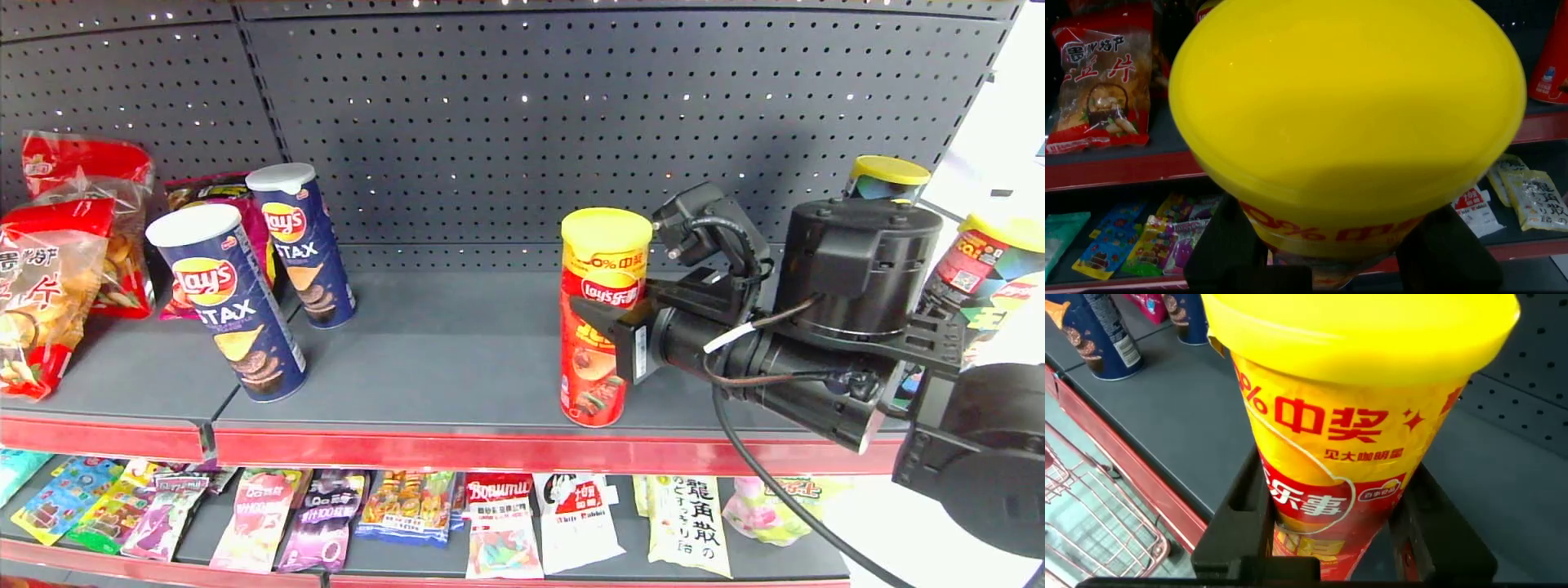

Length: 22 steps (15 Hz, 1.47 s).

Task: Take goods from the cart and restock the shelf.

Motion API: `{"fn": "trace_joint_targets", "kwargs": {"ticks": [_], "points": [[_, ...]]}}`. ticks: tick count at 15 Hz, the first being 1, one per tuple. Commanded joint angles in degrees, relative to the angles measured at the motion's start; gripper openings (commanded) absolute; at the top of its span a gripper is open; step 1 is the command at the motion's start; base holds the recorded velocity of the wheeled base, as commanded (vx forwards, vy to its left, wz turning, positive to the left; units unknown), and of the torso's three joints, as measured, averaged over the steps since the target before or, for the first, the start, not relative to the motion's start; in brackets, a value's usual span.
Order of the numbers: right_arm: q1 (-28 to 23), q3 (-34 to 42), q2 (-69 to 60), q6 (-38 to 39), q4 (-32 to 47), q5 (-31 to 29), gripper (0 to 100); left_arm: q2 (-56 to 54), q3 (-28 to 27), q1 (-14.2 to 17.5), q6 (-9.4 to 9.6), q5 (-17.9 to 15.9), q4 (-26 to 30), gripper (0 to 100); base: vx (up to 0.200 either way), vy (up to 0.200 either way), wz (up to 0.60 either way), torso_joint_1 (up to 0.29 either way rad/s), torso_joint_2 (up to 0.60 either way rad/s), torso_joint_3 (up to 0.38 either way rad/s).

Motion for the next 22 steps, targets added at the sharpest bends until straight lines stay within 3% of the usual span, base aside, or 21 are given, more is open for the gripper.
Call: {"fn": "trace_joint_targets", "kwargs": {"ticks": [1, 12, 13, 22], "points": [[0.2, 0.2, -0.5, 0.0, 0.0, -0.1, 0, -0.1, 0.0, 0.0, -0.01, 0.0, 0.0, 0, 0.0, 0.0, 0.0, 0.0, 0.0, 0.0], [1.7, 2.8, -0.9, -1.0, 0.0, 0.1, 0, -0.1, -0.1, 0.0, -0.01, 0.0, 0.0, 0, 0.0, 0.0, 0.0, 0.0, 0.0, 0.0], [1.7, 2.8, -0.8, -1.0, 0.0, 0.0, 100, -0.1, -0.1, 0.0, -0.01, 0.0, 0.0, 0, 0.0, 0.0, 0.0, 0.0, 0.0, 0.0], [1.6, 7.9, -8.3, -0.7, 0.0, -0.5, 100, 0.0, -0.2, 0.0, -0.01, -0.3, 0.0, 0, 0.0, 0.0, 0.0, 0.0, 0.0, 0.0]]}}
